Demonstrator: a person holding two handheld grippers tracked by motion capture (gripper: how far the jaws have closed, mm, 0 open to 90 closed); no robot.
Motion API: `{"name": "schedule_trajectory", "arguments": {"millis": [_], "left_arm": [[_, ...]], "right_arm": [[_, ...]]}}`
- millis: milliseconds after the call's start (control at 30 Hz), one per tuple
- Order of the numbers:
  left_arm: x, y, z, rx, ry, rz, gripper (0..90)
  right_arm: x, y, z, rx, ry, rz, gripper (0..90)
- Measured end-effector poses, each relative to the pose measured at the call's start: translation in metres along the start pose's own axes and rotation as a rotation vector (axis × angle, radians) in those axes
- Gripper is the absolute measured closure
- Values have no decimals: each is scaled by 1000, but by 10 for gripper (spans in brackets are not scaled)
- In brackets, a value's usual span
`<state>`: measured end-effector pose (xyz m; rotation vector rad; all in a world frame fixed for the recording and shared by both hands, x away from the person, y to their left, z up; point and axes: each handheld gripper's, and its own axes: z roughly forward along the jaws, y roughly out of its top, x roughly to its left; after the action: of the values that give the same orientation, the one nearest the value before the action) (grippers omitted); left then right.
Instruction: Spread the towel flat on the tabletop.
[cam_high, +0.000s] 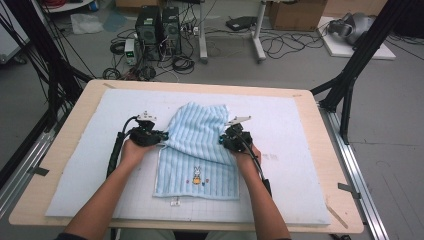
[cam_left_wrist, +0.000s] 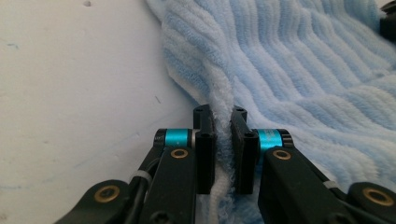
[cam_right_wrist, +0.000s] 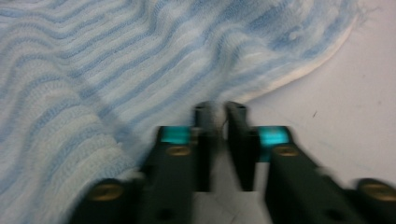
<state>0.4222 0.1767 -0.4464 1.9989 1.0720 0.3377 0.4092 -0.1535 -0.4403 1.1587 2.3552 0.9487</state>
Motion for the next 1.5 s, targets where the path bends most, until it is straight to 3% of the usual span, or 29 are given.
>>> {"name": "schedule_trajectory", "arguments": {"millis": [100,200,333,467,533,600,667,733,833,967,1067,1167,1267,1433,1500], "left_arm": [[8,7,5,-14,19,-24,847],[14,12,12,-54,33,-53,847],[15,20,20,-97,46,-32,846],[19,26,24,-127,43,-20,847],[19,27,24,-128,60,-30,792],[21,27,21,-110,59,-61,604],[21,25,15,-111,51,-78,501],[20,21,9,-109,11,-86,495],[14,14,0,-129,8,-50,481],[12,6,-12,-128,-6,-53,439],[10,0,-24,-144,-46,-68,394],[6,-8,-37,-206,-36,-49,285],[0,-15,-45,-236,-25,-30,173],[-7,-25,-49,-203,-43,-18,194],[-10,-26,-49,-171,-96,14,317]], "right_arm": [[-7,8,6,4,-46,-18,868],[-18,15,10,-41,-73,14,865],[-27,24,15,-65,-136,30,854],[-36,30,15,-118,-201,88,851],[-39,31,15,-144,-194,120,843],[-38,31,11,-176,-172,139,792],[-35,31,6,-193,-160,121,712],[-36,30,-1,-223,-108,157,608],[-38,24,-12,-240,-68,200,506],[-39,13,-26,-228,-42,198,358],[-37,3,-39,-230,-29,185,283],[-35,-10,-50,-231,-43,159,176],[-34,-23,-57,-209,-33,143,107],[-29,-43,-70,-213,0,156,107],[-27,-50,-73,-208,13,151,109]]}}
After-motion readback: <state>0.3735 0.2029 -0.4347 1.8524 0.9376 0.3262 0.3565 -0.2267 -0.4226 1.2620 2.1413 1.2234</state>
